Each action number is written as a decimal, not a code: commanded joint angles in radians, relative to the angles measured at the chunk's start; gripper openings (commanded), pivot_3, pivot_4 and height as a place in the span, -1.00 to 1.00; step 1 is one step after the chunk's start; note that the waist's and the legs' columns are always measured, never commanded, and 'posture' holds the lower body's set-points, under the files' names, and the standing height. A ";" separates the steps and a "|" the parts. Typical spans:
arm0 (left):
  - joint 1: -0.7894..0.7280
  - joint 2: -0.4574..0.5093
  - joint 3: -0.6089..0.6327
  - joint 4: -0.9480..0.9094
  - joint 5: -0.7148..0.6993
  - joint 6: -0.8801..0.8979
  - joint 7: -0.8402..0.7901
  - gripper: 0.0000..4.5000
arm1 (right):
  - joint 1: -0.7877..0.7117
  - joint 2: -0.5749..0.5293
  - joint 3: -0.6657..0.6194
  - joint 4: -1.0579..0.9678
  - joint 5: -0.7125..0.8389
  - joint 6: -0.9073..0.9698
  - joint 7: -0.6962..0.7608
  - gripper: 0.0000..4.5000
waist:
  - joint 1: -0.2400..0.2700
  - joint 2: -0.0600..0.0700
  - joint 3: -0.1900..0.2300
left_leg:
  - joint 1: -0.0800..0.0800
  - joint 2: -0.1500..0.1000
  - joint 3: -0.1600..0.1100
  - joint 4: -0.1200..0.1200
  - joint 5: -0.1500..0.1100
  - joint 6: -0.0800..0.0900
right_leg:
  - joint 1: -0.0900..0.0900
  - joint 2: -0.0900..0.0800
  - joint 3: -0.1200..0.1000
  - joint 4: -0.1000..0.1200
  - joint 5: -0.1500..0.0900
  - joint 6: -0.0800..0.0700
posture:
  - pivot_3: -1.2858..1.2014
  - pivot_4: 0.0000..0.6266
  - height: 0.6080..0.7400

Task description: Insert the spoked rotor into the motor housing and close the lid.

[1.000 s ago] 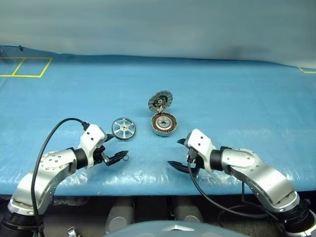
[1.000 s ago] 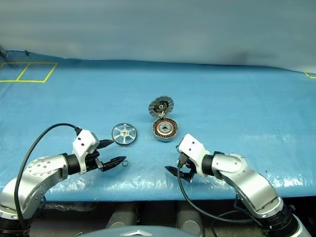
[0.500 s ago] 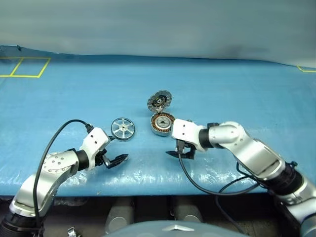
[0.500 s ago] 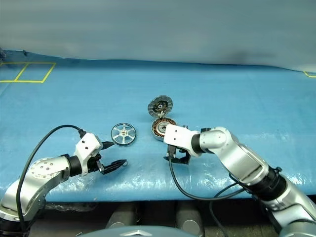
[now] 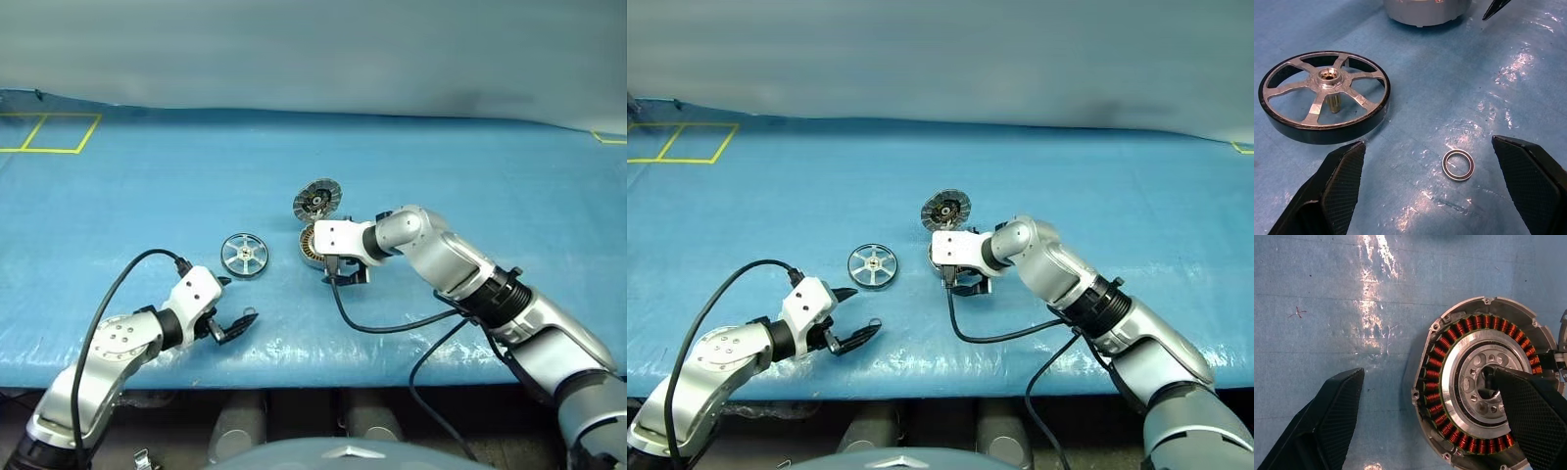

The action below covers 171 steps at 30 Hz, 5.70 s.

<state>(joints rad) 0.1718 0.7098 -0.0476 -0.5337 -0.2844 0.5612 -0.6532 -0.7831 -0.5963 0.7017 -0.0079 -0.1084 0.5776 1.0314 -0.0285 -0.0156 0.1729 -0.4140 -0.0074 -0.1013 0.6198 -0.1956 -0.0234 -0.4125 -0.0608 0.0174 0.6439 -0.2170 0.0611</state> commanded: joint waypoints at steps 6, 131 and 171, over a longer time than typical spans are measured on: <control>-0.005 -0.013 0.001 -0.041 0.012 -0.023 0.010 1.00 | -0.017 0.019 -0.021 0.014 -0.046 -0.025 0.061 0.82 | -0.002 0.000 0.000 | 0.001 0.000 0.000 0.000 0.000 0.000 | 0.001 0.000 0.000 0.000 0.000 0.000 | 0.03 -0.52 1.00; -0.004 -0.090 -0.105 0.194 0.171 -0.176 -0.023 0.63 | 0.709 0.266 -0.394 -0.675 0.320 0.154 -0.578 1.00 | 0.002 0.001 -0.004 | 0.002 0.001 0.000 0.002 0.000 0.000 | 0.003 0.000 0.000 0.001 0.000 0.000 | 0.03 -0.52 1.00; -0.228 -0.043 -0.122 -0.065 -0.025 0.099 -0.095 -0.71 | 0.924 0.252 -0.533 -0.567 0.371 -0.269 -0.505 1.00 | 0.002 0.004 -0.006 | 0.002 0.001 0.000 0.002 0.000 0.000 | 0.003 0.000 0.000 0.001 0.000 0.000 | 0.03 -0.52 1.00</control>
<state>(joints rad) -0.0395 0.6718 -0.1561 -0.5744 -0.3144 0.6524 -0.7568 0.1350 -0.3482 0.1947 -0.5699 0.2506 0.3705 0.5173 -0.0267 -0.0119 0.1672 -0.4120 -0.0069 -0.1016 0.6224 -0.1956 -0.0233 -0.4090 -0.0604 0.0173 0.6448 -0.2172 0.0613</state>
